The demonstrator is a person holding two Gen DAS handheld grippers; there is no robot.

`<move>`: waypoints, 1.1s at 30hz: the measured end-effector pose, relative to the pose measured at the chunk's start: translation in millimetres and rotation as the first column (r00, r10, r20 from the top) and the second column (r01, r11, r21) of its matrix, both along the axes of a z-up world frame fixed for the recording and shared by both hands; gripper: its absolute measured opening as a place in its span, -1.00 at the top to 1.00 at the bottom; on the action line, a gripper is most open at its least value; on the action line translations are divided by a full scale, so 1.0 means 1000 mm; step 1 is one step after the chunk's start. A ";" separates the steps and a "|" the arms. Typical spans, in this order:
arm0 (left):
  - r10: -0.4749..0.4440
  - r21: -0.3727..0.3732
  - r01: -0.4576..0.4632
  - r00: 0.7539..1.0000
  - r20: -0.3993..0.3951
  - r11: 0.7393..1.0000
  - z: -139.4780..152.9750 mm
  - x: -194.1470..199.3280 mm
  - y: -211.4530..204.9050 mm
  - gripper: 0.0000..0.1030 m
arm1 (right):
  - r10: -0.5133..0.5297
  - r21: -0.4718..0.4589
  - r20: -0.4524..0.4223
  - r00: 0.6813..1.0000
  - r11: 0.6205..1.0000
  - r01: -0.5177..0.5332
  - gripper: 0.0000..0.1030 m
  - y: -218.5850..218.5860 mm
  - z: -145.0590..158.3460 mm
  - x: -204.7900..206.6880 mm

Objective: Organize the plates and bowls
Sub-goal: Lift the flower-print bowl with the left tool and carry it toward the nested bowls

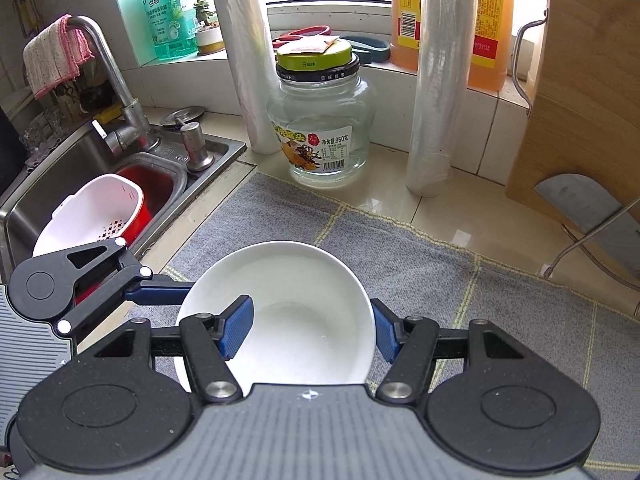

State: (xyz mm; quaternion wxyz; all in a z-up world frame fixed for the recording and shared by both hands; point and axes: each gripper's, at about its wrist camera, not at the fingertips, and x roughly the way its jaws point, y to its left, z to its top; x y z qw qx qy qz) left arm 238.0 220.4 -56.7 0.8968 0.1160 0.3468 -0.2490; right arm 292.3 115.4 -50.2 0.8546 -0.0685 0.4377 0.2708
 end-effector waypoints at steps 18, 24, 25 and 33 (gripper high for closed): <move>-0.168 0.012 0.168 0.986 0.017 0.986 0.021 -0.025 -0.048 -0.73 | -0.131 0.006 0.043 0.990 0.991 0.131 -0.32 -0.063 0.022 -0.050; -0.222 0.012 0.222 0.974 0.042 0.975 0.027 -0.024 -0.067 -0.73 | -0.186 -0.006 0.073 0.980 0.982 0.187 -0.32 -0.083 0.030 -0.056; -0.232 0.012 0.232 0.972 0.047 0.973 0.028 -0.024 -0.070 -0.73 | -0.195 -0.006 0.077 0.978 0.981 0.196 -0.33 -0.087 0.032 -0.057; -0.313 0.010 0.313 0.946 0.080 0.950 0.036 -0.019 -0.098 -0.73 | -0.281 -0.012 0.114 0.953 0.959 0.284 -0.33 -0.117 0.042 -0.065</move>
